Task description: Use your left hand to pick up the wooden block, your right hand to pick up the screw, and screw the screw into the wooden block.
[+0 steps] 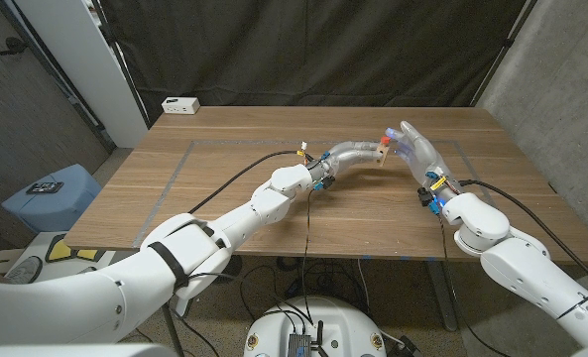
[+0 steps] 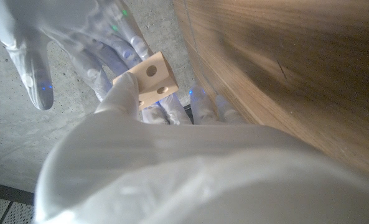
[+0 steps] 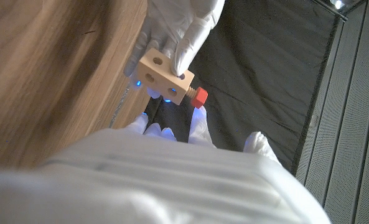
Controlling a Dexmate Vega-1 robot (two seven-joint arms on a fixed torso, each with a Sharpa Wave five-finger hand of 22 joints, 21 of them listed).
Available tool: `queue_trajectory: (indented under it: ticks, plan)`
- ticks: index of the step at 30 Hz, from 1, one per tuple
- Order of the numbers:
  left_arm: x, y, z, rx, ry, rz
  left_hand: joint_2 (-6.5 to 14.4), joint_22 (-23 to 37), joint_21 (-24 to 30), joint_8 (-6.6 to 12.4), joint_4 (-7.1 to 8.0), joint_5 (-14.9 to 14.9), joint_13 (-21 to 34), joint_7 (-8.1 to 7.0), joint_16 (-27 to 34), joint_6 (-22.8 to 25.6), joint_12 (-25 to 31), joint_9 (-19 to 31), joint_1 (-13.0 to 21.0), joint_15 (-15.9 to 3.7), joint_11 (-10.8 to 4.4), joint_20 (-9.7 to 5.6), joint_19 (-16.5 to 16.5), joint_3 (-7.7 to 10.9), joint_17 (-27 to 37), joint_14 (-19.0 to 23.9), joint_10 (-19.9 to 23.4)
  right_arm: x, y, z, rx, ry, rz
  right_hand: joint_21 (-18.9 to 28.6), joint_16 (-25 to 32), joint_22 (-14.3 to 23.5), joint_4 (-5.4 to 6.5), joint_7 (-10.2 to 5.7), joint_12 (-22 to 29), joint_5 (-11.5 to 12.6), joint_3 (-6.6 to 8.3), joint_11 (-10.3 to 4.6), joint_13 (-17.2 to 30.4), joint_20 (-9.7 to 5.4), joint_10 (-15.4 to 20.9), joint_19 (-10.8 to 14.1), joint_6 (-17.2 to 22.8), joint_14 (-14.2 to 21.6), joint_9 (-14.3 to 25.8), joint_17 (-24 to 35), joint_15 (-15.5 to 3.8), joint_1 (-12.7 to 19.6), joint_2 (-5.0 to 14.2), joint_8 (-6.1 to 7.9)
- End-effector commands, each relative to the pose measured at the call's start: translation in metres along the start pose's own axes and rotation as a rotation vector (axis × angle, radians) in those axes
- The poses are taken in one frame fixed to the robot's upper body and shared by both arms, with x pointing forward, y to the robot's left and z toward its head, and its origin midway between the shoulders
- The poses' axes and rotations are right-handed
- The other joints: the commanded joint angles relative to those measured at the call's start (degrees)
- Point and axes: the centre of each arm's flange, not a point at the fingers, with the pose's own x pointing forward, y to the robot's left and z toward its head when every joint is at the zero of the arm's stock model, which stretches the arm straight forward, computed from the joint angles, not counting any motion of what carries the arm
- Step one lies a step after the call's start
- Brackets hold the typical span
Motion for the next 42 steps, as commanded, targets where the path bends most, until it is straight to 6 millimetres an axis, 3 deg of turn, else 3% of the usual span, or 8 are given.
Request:
queue_trajectory:
  ticks: [1,42]
  plan:
    - [0.0009,0.0012,0.0010,0.000,-0.004,-0.002,0.49,0.29,0.41,0.28,-0.03,0.42,0.10,0.57,0.20,1.46,0.17,0.28,-0.13,-1.57,0.28,0.35,0.34,0.48,0.17,0.35,0.26,0.0013,0.0038,-0.0027,0.010,0.003,0.004,0.08,-0.11,0.13,0.12,0.13,0.21,-0.12,0.23,-0.59,0.10,0.23,-3.87,-0.33,0.19,-7.19,-0.01,0.05,-0.30,-0.42,-0.04,0.45]
    - [0.0016,0.0020,-0.0014,-0.007,0.001,0.000,0.51,0.29,0.41,0.28,0.02,0.43,0.08,0.65,0.22,1.50,0.20,0.27,-0.30,-1.44,0.32,0.35,0.29,0.53,0.17,0.35,0.30,-0.0059,0.0030,-0.0067,0.015,0.018,-0.015,0.60,0.35,0.13,-0.11,-0.02,0.83,-0.01,0.84,-0.76,0.09,0.26,-3.31,-0.17,1.39,-6.56,0.01,-0.24,-0.19,-0.21,0.28,0.91]
